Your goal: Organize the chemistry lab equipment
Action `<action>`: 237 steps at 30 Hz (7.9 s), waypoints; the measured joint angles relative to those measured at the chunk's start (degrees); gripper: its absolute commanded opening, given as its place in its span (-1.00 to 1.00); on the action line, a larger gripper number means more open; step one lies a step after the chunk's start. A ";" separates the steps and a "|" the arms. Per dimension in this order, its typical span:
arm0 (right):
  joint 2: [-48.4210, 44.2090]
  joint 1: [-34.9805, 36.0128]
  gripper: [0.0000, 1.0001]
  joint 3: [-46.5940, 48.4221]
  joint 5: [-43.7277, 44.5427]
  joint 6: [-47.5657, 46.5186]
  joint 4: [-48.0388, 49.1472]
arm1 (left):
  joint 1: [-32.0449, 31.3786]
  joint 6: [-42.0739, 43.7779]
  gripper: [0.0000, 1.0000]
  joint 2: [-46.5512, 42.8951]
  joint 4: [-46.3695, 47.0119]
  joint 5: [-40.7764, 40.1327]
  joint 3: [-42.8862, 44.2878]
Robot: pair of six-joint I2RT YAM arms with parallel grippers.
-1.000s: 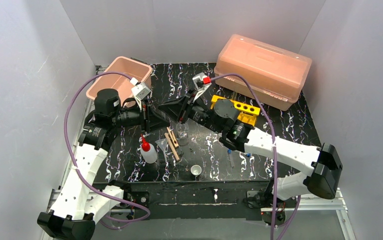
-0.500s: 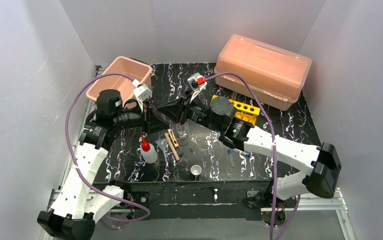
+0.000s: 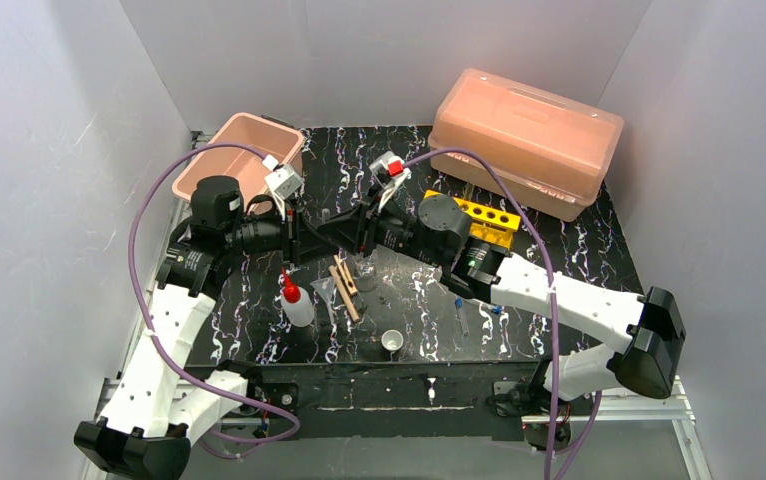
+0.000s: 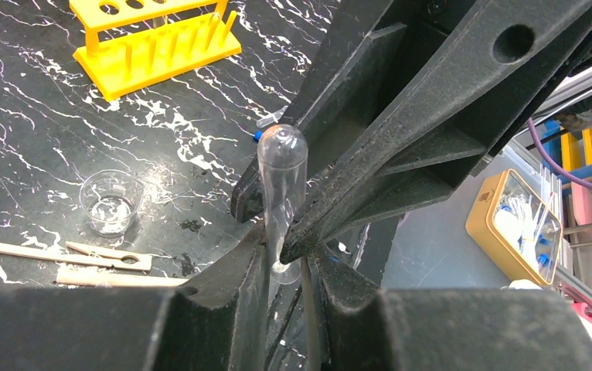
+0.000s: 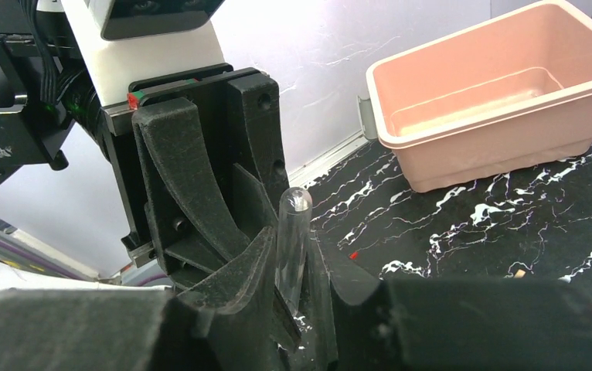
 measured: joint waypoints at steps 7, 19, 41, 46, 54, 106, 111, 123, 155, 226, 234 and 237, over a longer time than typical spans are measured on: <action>-0.13 0.01 -0.33 0.00 0.17 -0.38 0.02 | 0.00 -0.14 -1.00 0.02 0.08 0.08 0.00; -0.13 0.03 -0.79 0.00 1.85 -0.84 0.49 | 0.00 0.21 0.47 0.00 0.30 0.22 0.01; -12.55 -20.78 -0.96 -25.13 18.97 -14.14 3.51 | 0.37 3.94 0.97 5.20 -12.47 -7.00 8.87; -8.00 -25.99 -0.97 -26.82 19.37 -14.81 7.07 | 0.42 5.76 0.97 6.84 -13.50 -8.88 8.87; 0.30 -31.09 -0.97 -27.06 18.66 -15.35 12.92 | 0.42 8.10 0.97 6.82 -13.80 -10.31 8.70; 11.55 -32.63 -0.97 -27.15 16.55 -15.81 22.82 | 0.42 9.57 0.97 7.67 -15.24 -11.57 8.35; 11.88 -32.63 -0.97 -27.47 16.55 -15.79 23.01 | 0.42 9.55 0.97 7.67 -15.22 -11.57 8.35; 11.89 -32.60 -0.69 -28.96 16.54 -15.74 25.25 | 0.42 9.77 0.97 7.62 -15.24 -11.98 8.35; 0.49 -32.60 -0.12 -25.50 10.76 -15.54 16.60 | 0.42 11.82 0.97 6.23 -15.83 -13.65 8.35; 14.66 -21.77 -0.96 -4.48 26.51 -18.90 -19.12 | 0.42 13.64 0.97 5.71 -16.62 -14.59 8.35; 14.93 -21.76 -0.96 -4.55 31.32 -18.60 -18.98 | 0.42 14.06 0.97 5.68 -16.88 -14.84 8.35; 14.91 -21.76 -0.96 -4.67 32.48 -18.54 -18.83 | 0.42 14.07 0.97 5.68 -17.06 -14.98 8.35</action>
